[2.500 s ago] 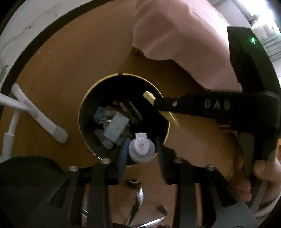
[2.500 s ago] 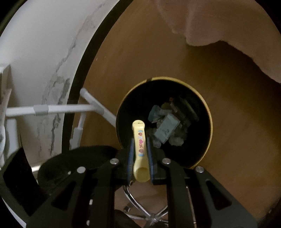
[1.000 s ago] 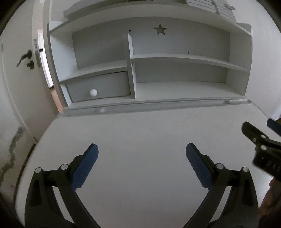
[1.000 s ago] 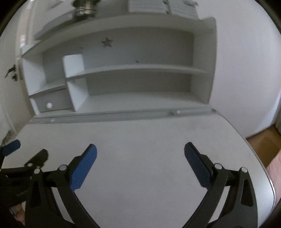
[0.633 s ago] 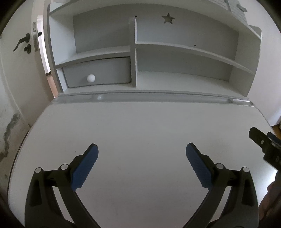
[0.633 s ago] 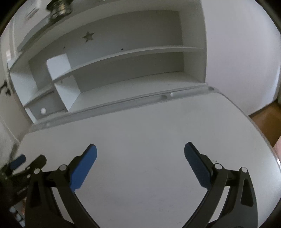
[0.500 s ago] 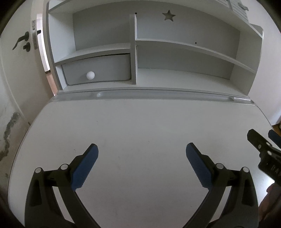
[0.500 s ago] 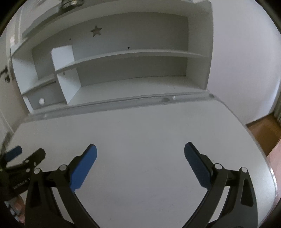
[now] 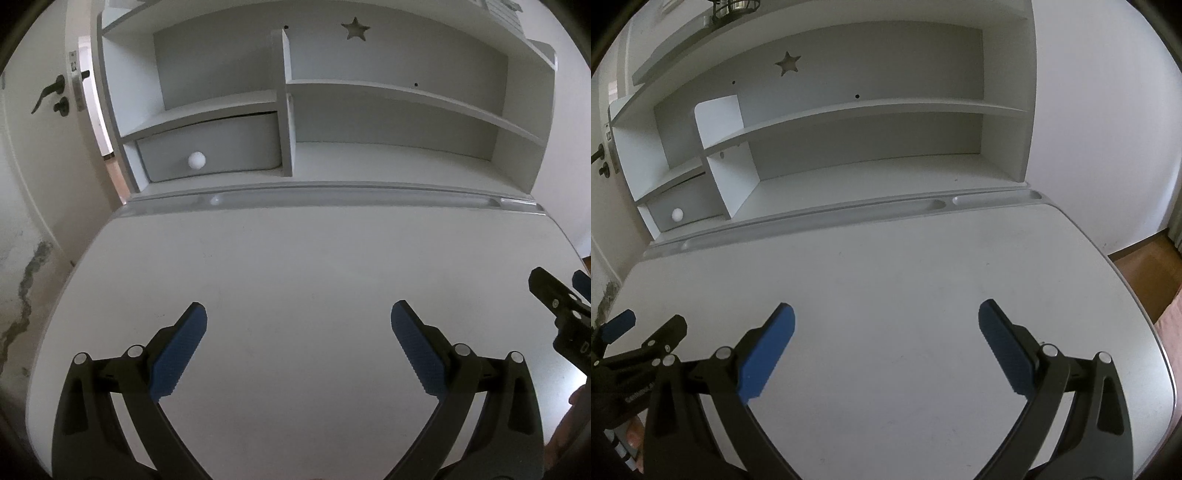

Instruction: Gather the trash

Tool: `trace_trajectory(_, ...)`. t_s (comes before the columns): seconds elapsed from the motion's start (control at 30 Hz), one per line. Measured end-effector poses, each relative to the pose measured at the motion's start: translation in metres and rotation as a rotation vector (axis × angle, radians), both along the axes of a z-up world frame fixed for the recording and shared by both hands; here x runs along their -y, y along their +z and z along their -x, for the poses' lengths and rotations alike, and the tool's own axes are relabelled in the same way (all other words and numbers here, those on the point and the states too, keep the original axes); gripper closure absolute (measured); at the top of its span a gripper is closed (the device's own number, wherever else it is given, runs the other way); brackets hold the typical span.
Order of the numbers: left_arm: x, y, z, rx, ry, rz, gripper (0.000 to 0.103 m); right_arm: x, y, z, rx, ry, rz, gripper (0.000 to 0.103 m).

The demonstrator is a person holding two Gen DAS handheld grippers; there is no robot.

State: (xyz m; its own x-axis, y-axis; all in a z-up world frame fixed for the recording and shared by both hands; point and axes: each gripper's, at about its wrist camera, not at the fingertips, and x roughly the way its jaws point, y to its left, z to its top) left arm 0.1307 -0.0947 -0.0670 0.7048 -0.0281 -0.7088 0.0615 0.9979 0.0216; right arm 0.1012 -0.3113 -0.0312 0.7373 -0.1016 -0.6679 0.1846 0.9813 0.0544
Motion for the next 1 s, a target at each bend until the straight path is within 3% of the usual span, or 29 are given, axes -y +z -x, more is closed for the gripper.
trace_trajectory(0.17,-0.001,-0.003,-0.001,-0.050,-0.012,0.010,0.006,0.003,0.000,0.001,0.000,-0.013,-0.015,0.007)
trace_trajectory(0.33,0.005,-0.006,0.001,-0.049,0.043,-0.144,0.006,0.005,-0.001,0.002,0.001,-0.017,-0.025,0.007)
trace_trajectory(0.63,0.009,-0.010,0.005,-0.073,-0.027,-0.093,0.006,0.007,0.002,0.001,-0.032,-0.005,-0.026,0.007)
trace_trajectory(1.0,0.008,-0.023,-0.004,-0.145,-0.052,-0.078,0.006,0.015,-0.023,-0.018,-0.218,-0.003,-0.084,0.006)
